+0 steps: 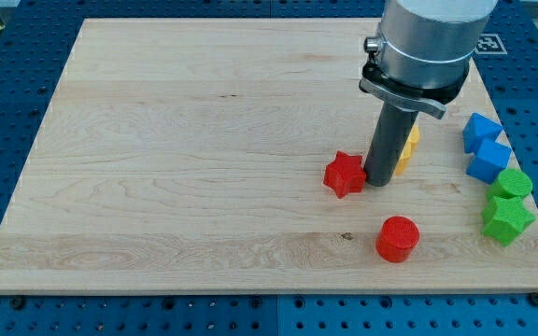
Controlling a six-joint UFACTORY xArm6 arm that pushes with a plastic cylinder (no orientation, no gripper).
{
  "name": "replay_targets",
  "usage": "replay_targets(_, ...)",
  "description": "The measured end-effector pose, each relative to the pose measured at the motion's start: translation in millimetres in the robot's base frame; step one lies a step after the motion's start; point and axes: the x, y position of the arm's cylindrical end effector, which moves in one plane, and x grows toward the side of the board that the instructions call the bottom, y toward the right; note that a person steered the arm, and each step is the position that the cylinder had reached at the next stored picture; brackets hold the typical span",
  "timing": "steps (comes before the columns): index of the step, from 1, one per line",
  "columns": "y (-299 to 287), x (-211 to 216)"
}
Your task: Place the heart above the triangle
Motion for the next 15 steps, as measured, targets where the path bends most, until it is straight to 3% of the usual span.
replay_targets(4,26,11)
replay_targets(11,11,-101)
replay_targets(13,18,-73)
replay_targets(15,42,-106)
